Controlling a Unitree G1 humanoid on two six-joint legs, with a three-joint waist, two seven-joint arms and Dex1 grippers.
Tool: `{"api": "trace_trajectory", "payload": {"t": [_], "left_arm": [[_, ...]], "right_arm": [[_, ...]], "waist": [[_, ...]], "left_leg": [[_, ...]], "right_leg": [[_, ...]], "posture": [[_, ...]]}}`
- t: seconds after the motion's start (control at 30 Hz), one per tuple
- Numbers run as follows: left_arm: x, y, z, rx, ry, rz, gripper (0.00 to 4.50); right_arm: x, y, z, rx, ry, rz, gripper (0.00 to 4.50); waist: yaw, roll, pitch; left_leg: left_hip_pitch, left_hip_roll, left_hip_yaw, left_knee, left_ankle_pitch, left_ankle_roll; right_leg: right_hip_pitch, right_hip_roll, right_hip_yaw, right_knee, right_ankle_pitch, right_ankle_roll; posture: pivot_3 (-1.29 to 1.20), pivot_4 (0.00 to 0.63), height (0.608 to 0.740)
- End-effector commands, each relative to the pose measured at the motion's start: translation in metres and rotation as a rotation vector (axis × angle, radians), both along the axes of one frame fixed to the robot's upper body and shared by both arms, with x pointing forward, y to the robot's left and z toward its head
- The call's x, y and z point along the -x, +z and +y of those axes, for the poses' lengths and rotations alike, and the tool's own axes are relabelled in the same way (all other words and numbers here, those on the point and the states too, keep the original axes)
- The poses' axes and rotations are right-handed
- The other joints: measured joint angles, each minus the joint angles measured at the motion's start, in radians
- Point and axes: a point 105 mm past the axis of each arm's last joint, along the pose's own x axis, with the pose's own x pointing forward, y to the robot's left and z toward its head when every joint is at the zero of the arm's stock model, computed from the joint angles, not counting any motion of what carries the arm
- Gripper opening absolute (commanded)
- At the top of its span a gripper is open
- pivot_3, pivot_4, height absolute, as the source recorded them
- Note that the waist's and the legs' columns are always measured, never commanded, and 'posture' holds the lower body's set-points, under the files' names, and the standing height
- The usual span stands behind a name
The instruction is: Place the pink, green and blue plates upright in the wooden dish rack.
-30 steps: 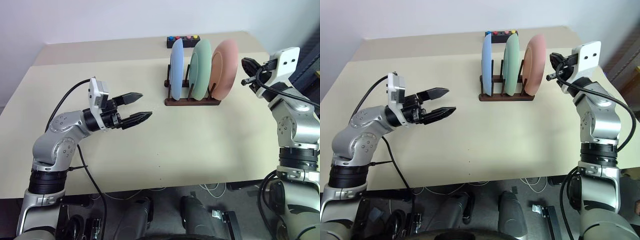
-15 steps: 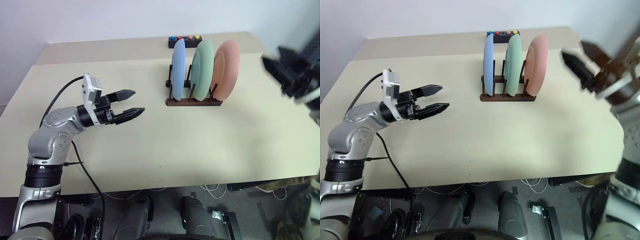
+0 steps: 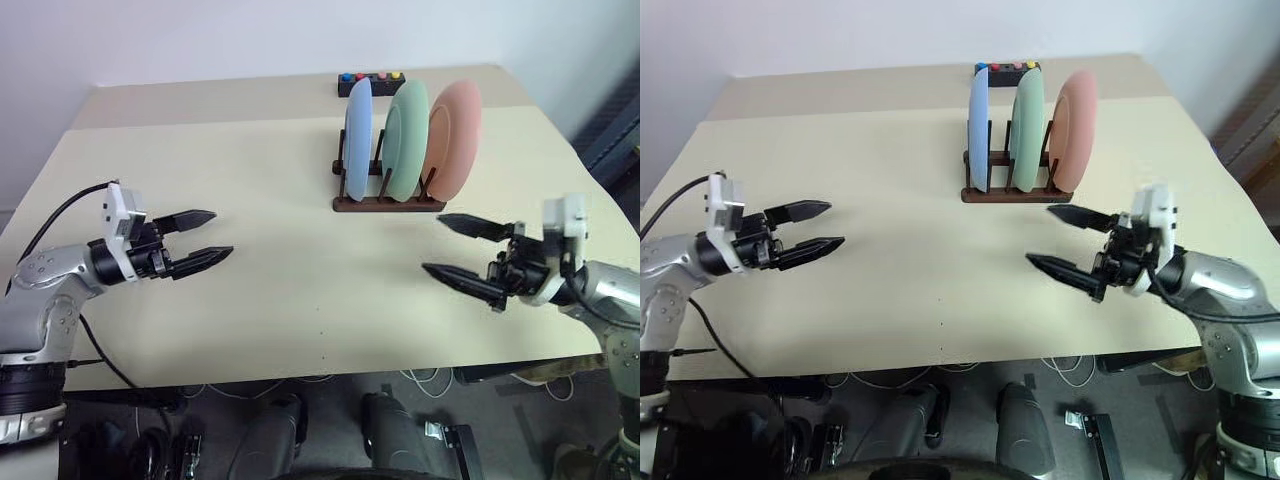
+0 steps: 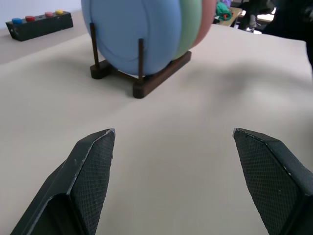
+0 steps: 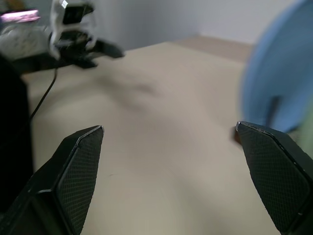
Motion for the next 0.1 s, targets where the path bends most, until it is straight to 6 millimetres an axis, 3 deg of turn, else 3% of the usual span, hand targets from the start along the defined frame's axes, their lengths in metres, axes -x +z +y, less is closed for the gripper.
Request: {"api": "trace_trajectory", "payload": {"t": [0.03,0.1], "left_arm": [[0.0111,0.0127,0.0007,-0.009,-0.012,-0.056,3.99],[0.0131,0.0111,-0.0013,-0.006,-0.011,-0.053,3.99]], "right_arm": [[0.006,0.0056,0.0052,0.011,0.021,-0.051,4.46],[0.005,0.0069,0.0051,0.02,0.014,-0.063,4.46]], "waist": [[0.0,0.0,0.0],[0.0,0.0,0.0]], "left_leg": [[0.0,0.0,0.0,0.0,0.0,0.0],[0.001,0.0,0.0,0.0,0.0,0.0]], "right_leg": [[0.001,-0.001,0.0,0.0,0.0,0.0],[0.001,-0.001,0.0,0.0,0.0,0.0]], "posture": [[0.0,0.15,0.74],[0.0,0.15,0.74]]}}
